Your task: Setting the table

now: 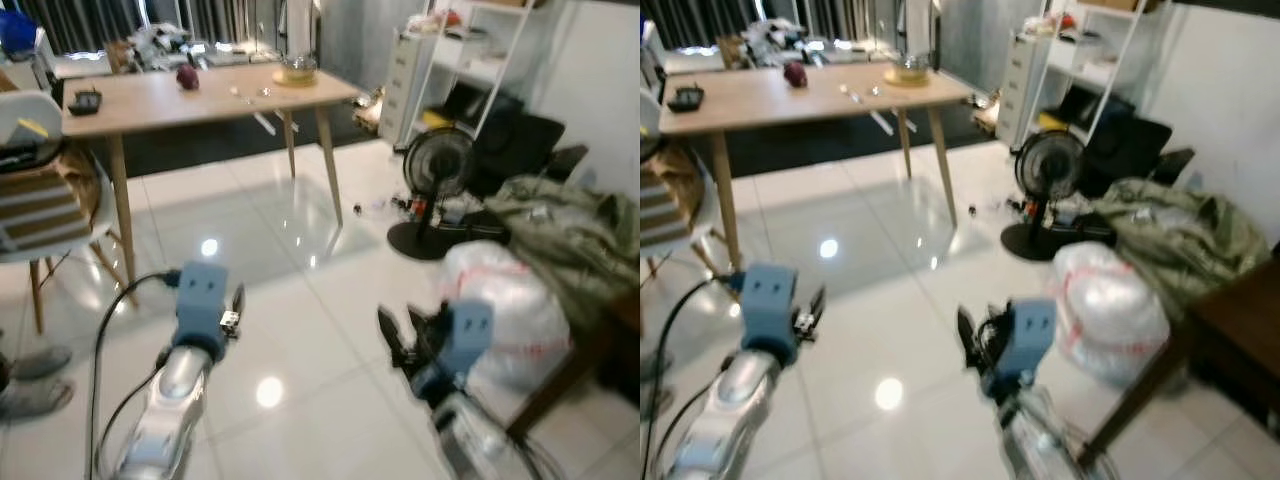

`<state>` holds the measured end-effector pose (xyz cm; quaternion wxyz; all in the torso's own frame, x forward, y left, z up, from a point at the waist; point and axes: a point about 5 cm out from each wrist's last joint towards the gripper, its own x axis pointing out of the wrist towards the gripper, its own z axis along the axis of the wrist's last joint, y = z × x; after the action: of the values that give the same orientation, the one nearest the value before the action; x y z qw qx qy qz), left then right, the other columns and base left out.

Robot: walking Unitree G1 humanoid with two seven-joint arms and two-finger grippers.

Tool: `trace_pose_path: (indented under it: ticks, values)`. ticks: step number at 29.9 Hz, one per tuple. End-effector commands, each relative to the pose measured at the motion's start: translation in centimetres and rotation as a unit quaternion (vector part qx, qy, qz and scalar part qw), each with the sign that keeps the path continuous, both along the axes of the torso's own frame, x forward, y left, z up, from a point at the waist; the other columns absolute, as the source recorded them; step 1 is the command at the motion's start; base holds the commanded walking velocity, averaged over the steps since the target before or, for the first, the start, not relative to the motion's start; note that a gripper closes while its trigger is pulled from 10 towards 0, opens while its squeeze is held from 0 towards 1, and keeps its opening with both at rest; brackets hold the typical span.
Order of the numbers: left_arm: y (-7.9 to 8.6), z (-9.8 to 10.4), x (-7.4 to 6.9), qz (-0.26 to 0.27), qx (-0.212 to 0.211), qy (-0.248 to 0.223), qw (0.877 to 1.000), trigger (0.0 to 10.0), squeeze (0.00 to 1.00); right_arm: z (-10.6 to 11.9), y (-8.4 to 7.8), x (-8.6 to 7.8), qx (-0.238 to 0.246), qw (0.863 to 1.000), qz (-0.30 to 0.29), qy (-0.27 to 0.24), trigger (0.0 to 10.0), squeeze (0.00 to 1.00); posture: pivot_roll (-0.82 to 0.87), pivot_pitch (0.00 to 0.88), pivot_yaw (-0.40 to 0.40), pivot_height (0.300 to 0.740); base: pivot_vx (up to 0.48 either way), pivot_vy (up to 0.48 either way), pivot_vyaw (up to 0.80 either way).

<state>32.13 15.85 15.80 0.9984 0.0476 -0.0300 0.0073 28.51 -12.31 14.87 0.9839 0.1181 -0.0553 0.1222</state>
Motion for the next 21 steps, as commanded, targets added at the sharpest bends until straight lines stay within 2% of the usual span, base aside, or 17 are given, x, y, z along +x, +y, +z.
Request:
trace_pose_path:
  ticks: [1, 21]
  values:
    - [-0.5, -0.3, -0.1, -0.005, -0.001, 0.007, 1.000, 10.0, 0.00, -0.3, -0.7, -0.1, 0.000, 1.000, -0.017, 0.008, 10.0, 0.00, 0.06, 0.052, 0.057, 0.740, 0.480, 0.000, 0.00]
    - [-0.6, 0.1, 0.1, -0.014, -0.004, 0.000, 1.000, 10.0, 0.00, 0.3, -2.0, 0.7, -0.002, 0.998, -0.068, -0.007, 10.0, 0.00, 0.07, 0.050, 0.069, 0.740, 0.480, 0.000, 0.00]
